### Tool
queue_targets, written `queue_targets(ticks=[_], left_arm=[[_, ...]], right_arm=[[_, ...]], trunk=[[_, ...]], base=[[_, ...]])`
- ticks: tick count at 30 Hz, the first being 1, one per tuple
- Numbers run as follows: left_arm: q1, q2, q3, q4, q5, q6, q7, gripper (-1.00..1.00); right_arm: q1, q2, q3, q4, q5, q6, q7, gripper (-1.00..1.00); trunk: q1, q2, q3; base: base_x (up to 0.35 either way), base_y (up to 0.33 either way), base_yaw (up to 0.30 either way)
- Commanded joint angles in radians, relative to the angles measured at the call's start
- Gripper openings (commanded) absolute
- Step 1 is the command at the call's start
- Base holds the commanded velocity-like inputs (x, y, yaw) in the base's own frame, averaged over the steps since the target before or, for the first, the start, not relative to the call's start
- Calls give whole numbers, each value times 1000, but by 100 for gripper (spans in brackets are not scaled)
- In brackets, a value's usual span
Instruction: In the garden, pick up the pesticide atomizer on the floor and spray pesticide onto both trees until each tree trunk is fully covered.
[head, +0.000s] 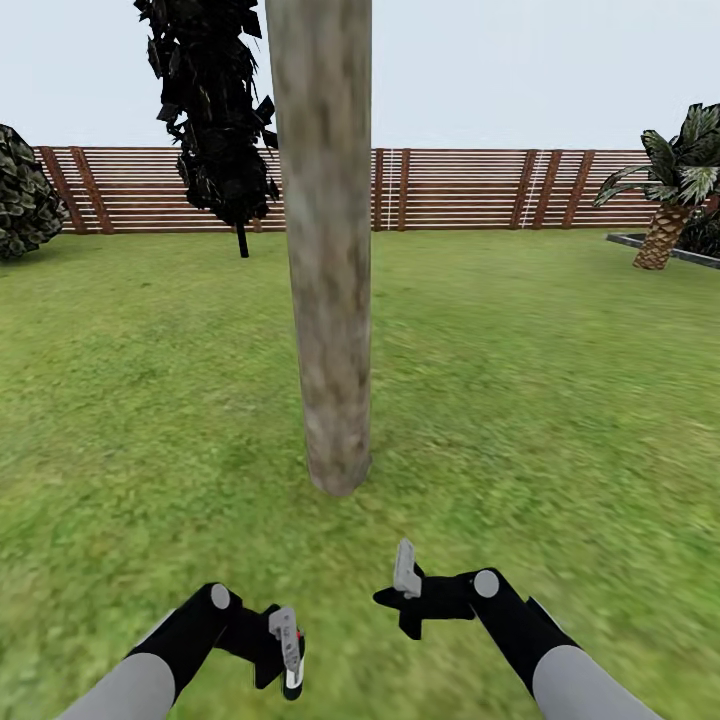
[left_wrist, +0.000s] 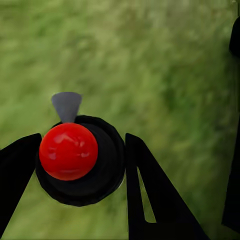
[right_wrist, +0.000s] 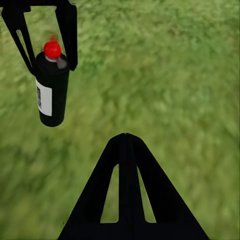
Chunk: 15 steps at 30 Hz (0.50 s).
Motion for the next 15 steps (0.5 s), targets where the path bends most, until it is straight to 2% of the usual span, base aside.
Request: queue_targets(ticks=[1,3,4,6,15], left_arm=[[0,-6,-8,-1,-8,-9,-2,-100],[0,-15,-37,-2,-8,-7,-2,-100],[0,-23,-58,-2,-8,-6,-2,-100],[0,-29,-67,-2,-8,-6,-2,-100],[-5,-44,-75,-4,-7,-5,-2,-100]], right_arm=[[0,3,1,-1,8,-5,1,-100],[0,9,21,-1,8,-5,2,-100],[0,12,54,-4,8,-5,2,-100],[0,14,76,-13,7,-4,2,-100],[-1,23,92,-32,6,-3,2,-100]], trunk=[[0,0,-1],[0,0,-1],[0,0,-1],[0,0,-1],[0,0,-1]], base=[[0,0,0],[0,0,0],[0,0,0],[0,0,0],[0,0,0]])
